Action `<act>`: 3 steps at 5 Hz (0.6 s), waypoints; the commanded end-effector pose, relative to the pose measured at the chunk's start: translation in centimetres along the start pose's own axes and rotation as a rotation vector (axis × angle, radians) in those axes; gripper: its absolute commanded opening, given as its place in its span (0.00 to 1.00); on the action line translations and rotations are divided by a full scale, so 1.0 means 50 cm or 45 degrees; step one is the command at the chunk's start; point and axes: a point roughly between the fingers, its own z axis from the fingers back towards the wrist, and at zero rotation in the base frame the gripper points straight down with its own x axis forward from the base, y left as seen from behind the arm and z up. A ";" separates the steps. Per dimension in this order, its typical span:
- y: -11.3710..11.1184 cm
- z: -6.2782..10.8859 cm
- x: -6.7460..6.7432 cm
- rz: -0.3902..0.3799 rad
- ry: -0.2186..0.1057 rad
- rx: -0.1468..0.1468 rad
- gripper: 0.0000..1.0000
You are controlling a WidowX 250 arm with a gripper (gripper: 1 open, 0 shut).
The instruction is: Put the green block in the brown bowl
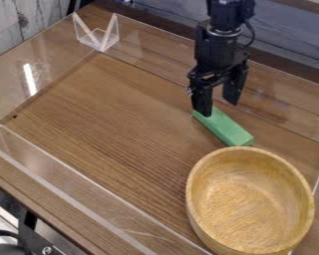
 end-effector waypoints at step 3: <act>-0.006 0.075 -0.038 0.008 -0.019 -0.077 1.00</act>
